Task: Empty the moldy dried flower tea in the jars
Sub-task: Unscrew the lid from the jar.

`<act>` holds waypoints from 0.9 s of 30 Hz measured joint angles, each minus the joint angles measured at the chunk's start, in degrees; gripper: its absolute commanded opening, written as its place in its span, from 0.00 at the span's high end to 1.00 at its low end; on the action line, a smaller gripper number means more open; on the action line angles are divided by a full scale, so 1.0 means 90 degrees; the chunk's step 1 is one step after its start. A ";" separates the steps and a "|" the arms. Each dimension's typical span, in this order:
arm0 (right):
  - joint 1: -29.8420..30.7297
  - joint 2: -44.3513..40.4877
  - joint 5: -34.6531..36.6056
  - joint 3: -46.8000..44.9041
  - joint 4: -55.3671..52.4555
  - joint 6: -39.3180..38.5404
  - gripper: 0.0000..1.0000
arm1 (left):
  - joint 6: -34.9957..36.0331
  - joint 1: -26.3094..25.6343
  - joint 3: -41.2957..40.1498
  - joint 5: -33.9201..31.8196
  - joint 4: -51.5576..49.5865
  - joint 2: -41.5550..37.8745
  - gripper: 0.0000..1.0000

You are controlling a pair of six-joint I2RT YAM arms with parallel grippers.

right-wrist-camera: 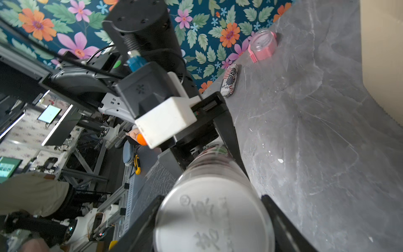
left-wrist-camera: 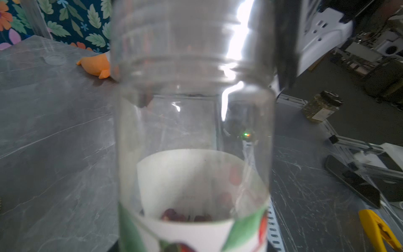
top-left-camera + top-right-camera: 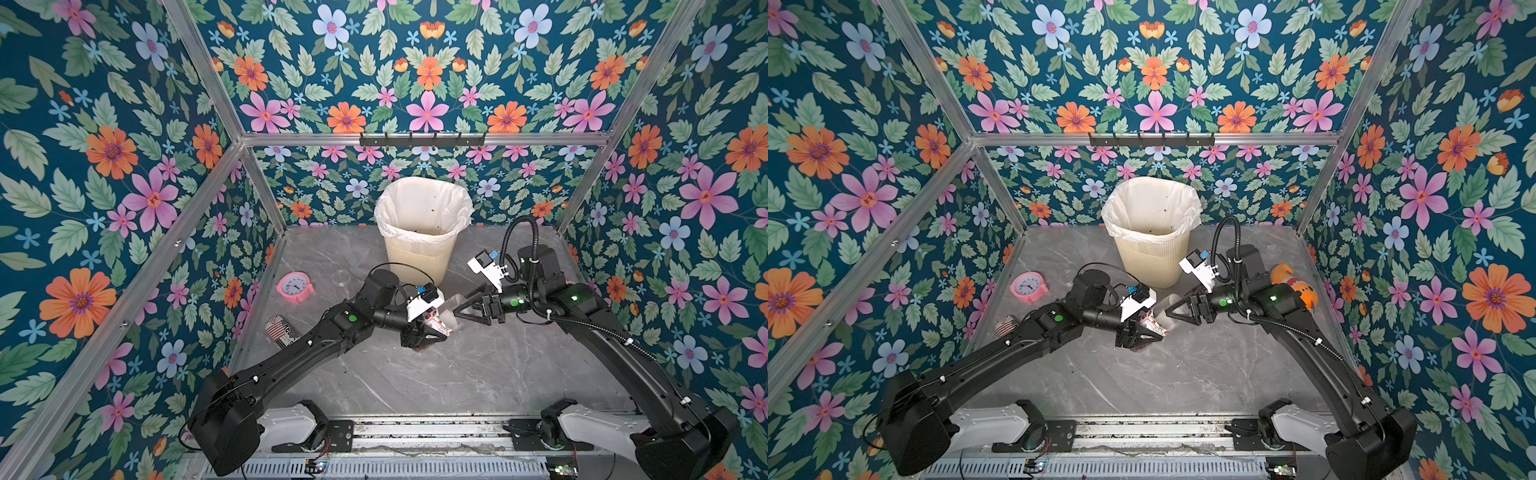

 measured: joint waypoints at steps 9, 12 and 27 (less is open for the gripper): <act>-0.0464 0.0437 -0.0097 0.0726 0.0364 0.0855 0.02 | 0.0010 -0.0015 -0.0236 -0.0945 0.0294 -0.0219 0.46; -0.0629 0.0811 0.0340 0.0906 0.0328 0.1549 0.03 | 0.0034 -0.0017 -0.0352 -0.1598 0.0423 -0.0250 0.45; -0.0141 0.1787 0.1158 0.1406 0.0012 0.2395 0.09 | 0.0248 -0.0017 -0.0486 -0.3689 0.0644 -0.0170 0.46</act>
